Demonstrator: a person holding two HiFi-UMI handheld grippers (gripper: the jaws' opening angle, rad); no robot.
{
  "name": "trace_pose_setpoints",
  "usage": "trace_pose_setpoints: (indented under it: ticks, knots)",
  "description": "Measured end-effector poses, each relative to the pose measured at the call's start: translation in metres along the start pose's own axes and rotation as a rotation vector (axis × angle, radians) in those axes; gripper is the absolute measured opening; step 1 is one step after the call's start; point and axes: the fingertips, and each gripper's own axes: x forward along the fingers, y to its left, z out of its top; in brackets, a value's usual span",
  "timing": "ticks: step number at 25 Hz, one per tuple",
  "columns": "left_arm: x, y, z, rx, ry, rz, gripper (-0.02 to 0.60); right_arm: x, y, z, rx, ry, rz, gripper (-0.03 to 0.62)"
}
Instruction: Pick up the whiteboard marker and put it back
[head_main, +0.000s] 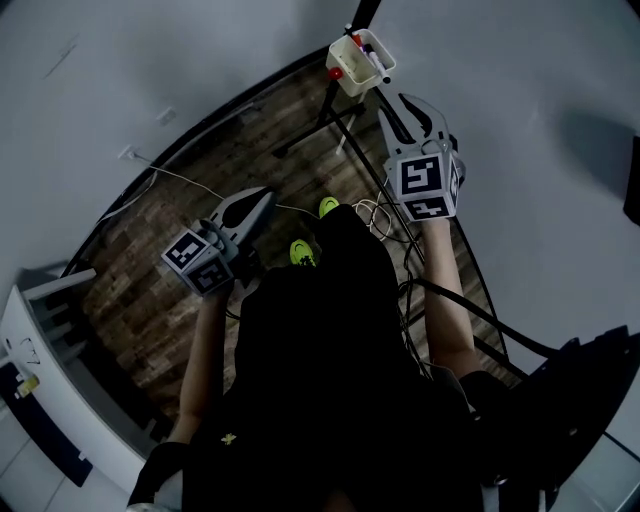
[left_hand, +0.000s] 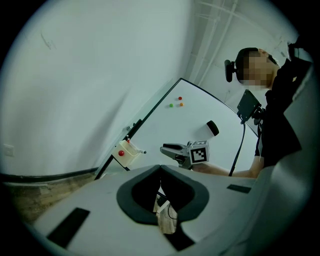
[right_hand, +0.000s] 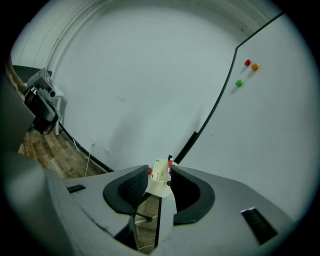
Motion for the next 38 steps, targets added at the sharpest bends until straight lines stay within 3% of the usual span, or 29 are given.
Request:
trace_pose_setpoints:
  ticks: [11,16,20,29,38]
  knots:
    - [0.011,0.019,0.009,-0.011,-0.008,-0.03,0.02,-0.01,-0.012,0.005,-0.01,0.008,-0.033,0.135]
    - [0.022,0.016,0.005,-0.023,0.031,-0.055,0.02,-0.025,-0.01,-0.023,0.034,0.056,-0.042,0.133]
    - [0.031,0.011,0.008,0.014,0.046,-0.09,0.02,-0.035,-0.009,-0.034,0.076,0.061,-0.069,0.126]
    - [0.011,-0.002,0.02,0.064,0.042,-0.107,0.02,-0.062,0.016,-0.03,0.11,0.053,-0.077,0.126]
    - [-0.013,-0.04,0.002,0.12,0.067,-0.139,0.018,-0.099,0.065,-0.005,0.192,-0.005,-0.028,0.126]
